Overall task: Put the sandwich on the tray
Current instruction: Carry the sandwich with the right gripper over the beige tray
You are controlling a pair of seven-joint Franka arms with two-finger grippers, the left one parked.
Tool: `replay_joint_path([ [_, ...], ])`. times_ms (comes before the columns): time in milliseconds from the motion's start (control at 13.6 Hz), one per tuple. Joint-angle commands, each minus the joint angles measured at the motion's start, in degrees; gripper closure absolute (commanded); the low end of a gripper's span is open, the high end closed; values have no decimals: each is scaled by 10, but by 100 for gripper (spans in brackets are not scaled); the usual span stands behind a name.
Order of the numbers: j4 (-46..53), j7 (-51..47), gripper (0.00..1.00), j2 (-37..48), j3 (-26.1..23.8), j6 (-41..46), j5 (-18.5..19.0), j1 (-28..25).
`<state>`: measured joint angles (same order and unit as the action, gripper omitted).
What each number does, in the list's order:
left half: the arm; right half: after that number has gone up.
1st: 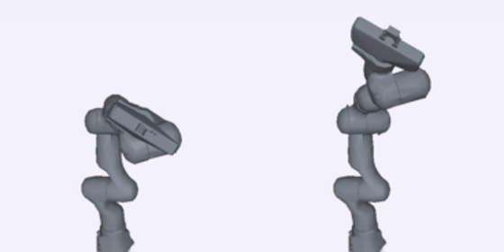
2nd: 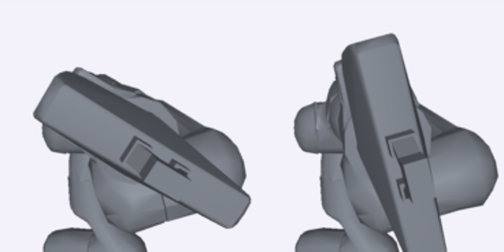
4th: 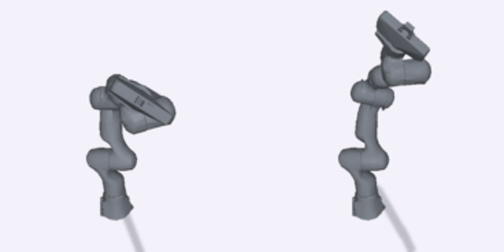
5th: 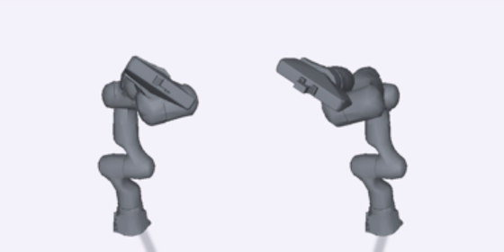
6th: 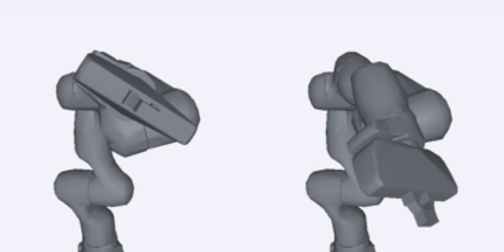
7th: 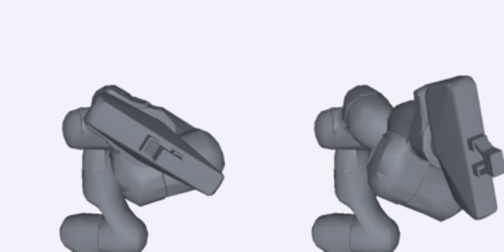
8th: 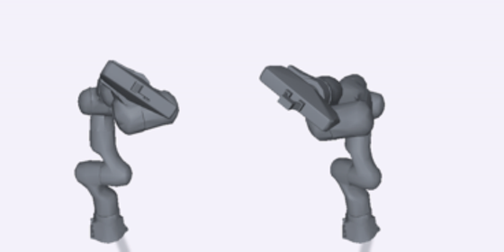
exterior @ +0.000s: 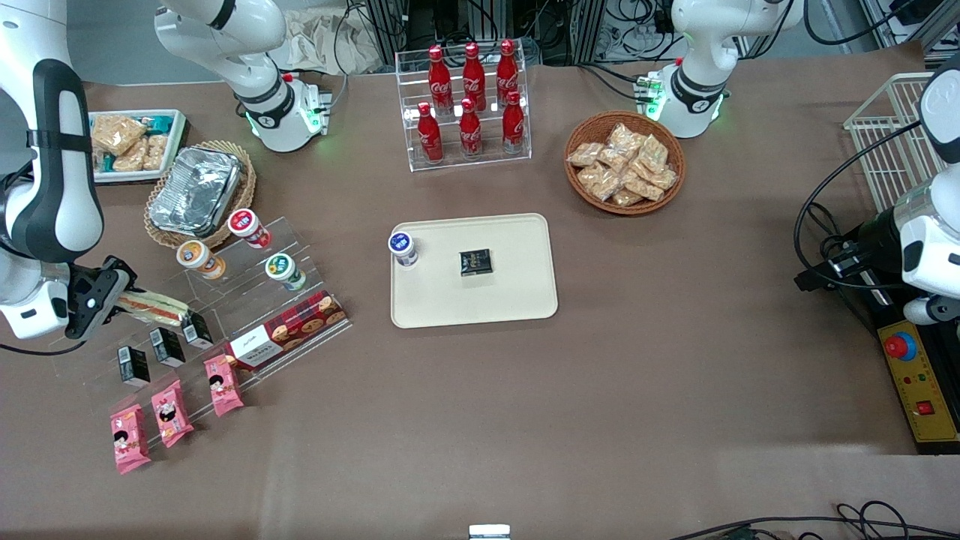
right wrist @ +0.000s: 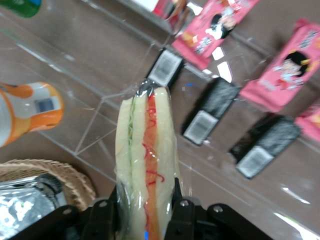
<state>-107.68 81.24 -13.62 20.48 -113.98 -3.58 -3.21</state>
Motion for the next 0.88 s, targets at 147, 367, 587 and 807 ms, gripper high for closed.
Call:
replay_joint_path([
  [147,102,6,100,8,-6,12,-12,-14],
  [367,160,-6,100,5,-75,13,-7,-20],
  [587,164,-11,100,-5,-154,37,-7,-22],
  [807,163,-77,100,-43,-249,45,15,-22],
])
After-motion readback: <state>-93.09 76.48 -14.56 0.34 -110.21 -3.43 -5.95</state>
